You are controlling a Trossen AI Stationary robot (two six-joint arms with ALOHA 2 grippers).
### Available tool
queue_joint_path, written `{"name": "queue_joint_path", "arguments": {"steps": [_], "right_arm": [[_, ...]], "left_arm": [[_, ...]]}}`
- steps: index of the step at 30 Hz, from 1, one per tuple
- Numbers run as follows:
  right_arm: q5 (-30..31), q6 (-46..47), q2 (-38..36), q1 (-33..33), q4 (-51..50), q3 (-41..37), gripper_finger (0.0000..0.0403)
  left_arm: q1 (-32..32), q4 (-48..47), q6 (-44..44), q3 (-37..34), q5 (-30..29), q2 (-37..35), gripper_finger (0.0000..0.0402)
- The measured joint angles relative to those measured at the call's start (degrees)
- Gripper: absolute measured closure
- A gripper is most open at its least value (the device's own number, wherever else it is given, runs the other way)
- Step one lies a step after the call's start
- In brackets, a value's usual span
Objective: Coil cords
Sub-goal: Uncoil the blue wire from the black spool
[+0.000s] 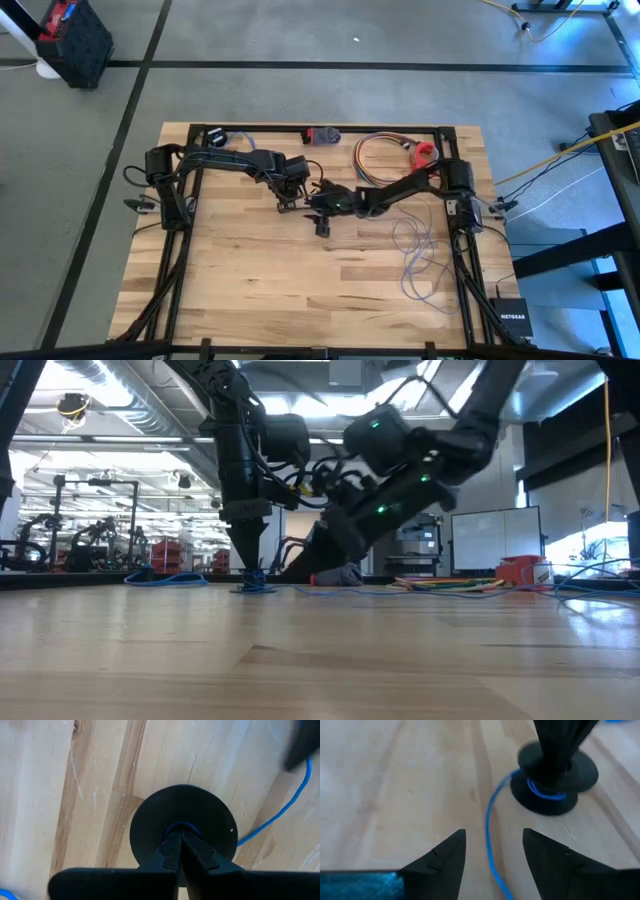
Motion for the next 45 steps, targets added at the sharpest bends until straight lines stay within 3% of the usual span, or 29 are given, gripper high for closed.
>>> {"name": "queue_joint_path", "arguments": {"steps": [3,7,15,20,28,35,45], "right_arm": [[0.0,0.0,1.8,-0.3,-4.1,2.6,0.0208],[0.6,0.0,2.7,-0.3,-5.7,4.0,0.0248],[2.3,-4.7,2.7,-0.1,-7.1,4.0,0.0391],[8.8,-7.9,-0.4,2.3,-13.4,4.0,0.0395],[12.4,-7.6,-8.6,10.3,-24.1,0.5,0.0398],[18.8,-0.6,-18.8,19.1,-28.5,-10.0,0.0399],[26.3,18.2,-41.2,29.7,-38.6,-24.5,0.0399]], "left_arm": [[0.0,0.0,0.0,0.0,0.0,0.0,0.0398],[0.0,0.0,0.0,0.0,0.0,0.0,0.0398],[0.0,0.1,0.0,0.0,0.0,0.0,0.0398],[0.0,0.0,0.2,0.0,0.0,0.0,0.0398],[0.0,-0.1,0.3,0.0,0.1,0.0,0.0398],[0.0,-0.5,-0.1,0.0,0.0,0.0,0.0398],[0.0,-0.3,-0.8,0.0,0.0,0.0,0.0398]]}}
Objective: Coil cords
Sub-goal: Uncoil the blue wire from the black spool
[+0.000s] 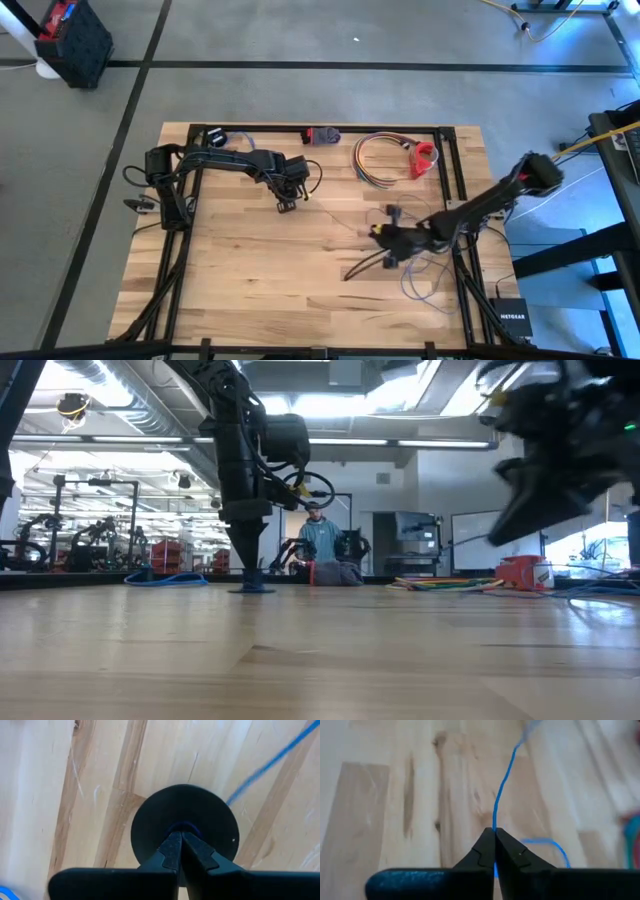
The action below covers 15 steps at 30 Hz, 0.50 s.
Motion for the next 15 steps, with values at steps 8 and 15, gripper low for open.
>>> {"name": "queue_joint_path", "arguments": {"steps": [8,15], "right_arm": [[8.9,15.0,-11.5,7.3,-19.5,-0.8,0.0397],[9.7,25.2,-14.4,10.7,-30.3,-0.8,0.0396]], "left_arm": [[0.0,0.2,-0.5,0.0,0.2,0.0,0.0398],[0.0,0.1,-0.8,0.0,-0.1,0.0,0.0398]]}}
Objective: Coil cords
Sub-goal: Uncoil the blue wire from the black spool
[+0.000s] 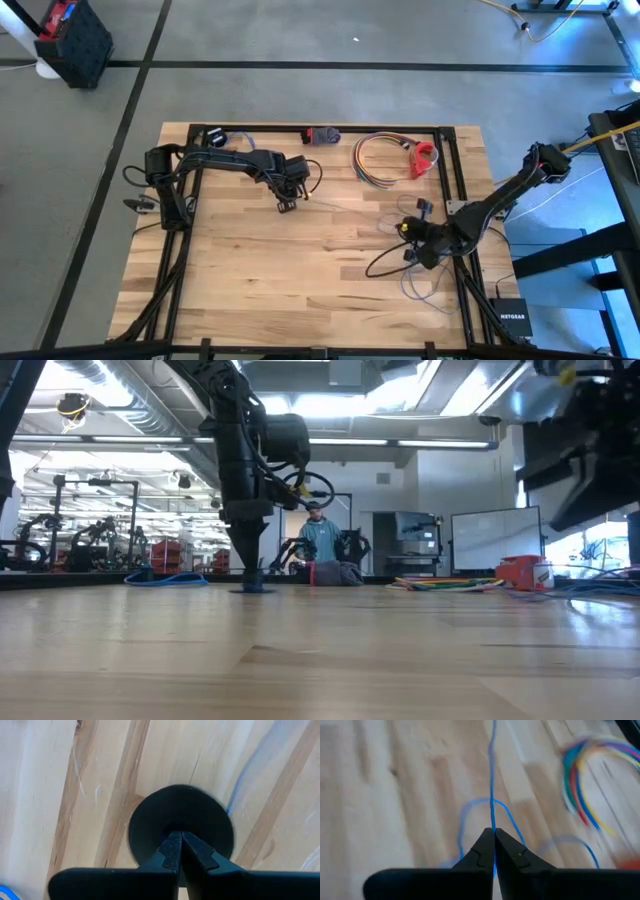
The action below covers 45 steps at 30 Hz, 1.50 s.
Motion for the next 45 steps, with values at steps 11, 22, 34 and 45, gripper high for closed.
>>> {"name": "queue_joint_path", "arguments": {"steps": [11,22,34,45], "right_arm": [[0.0,17.1,-0.1,3.5,-14.8,0.0,0.0394],[-6.2,23.8,-0.5,3.4,-24.9,0.0,0.0393],[-7.0,29.2,-0.5,3.4,-20.3,0.0,0.0393],[-20.0,26.9,-0.4,2.2,-19.2,3.0,0.0262]], "left_arm": [[0.0,-0.3,0.0,0.0,0.0,0.0,0.0398],[0.0,-0.3,-0.3,0.0,0.0,0.0,0.0398],[0.0,-0.2,-0.4,0.0,0.1,0.0,0.0398],[0.0,-0.2,-0.4,0.0,0.1,0.0,0.0398]]}}
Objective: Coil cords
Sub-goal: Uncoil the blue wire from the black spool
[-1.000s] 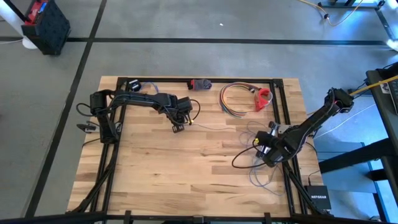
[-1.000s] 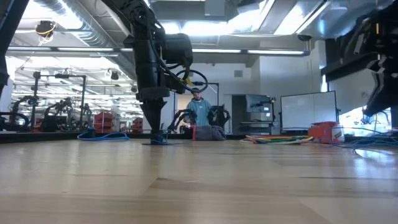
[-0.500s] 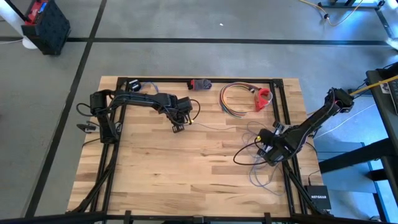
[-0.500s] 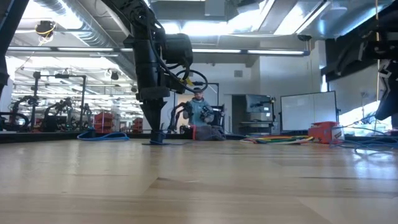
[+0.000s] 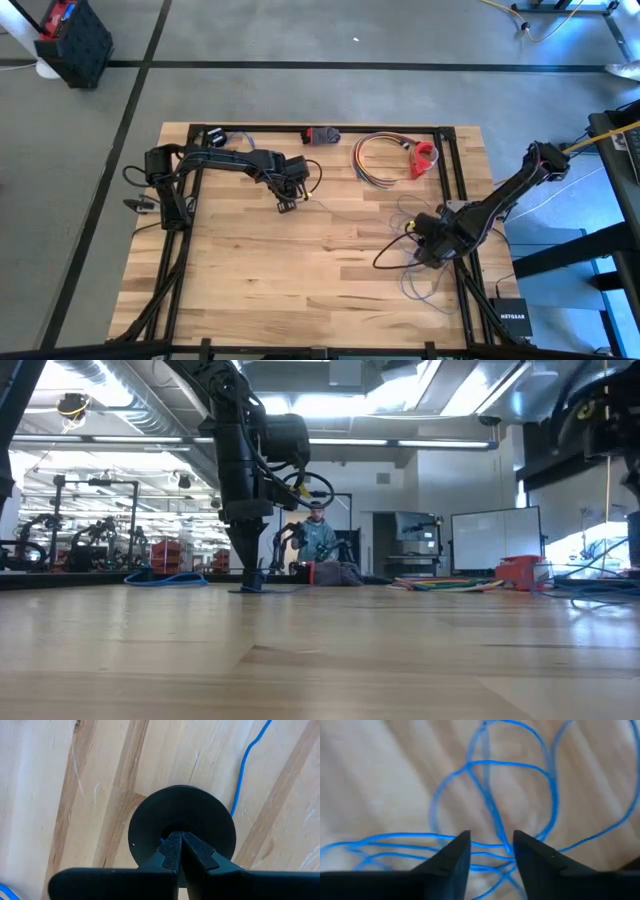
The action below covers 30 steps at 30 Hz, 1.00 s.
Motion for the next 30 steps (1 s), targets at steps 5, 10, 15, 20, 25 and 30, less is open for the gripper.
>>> {"name": "queue_joint_path", "arguments": {"steps": [5,10,15,20,25,30], "right_arm": [[-1.5,-5.7,0.0,-2.9,0.8,4.6,0.0221],[4.7,-18.1,0.0,-6.7,11.4,5.8,0.0213],[13.4,-32.3,2.7,-10.7,27.4,4.5,0.0214],[15.9,-43.9,7.3,-16.9,41.2,3.9,0.0214],[11.6,-50.8,13.5,-22.8,55.9,3.9,0.0215],[9.6,-55.4,19.0,-27.0,62.6,4.7,0.0215]], "left_arm": [[0.0,0.1,0.4,0.0,0.0,0.0,0.0398],[0.0,0.6,0.4,0.0,0.0,0.0,0.0398],[0.0,1.5,0.2,0.0,0.0,0.0,0.0398],[-0.1,1.6,0.1,0.0,0.0,0.0,0.0398],[-0.1,2.8,0.3,0.0,0.0,0.0,0.0398],[-0.1,3.3,0.3,0.0,0.1,0.0,0.0398]]}}
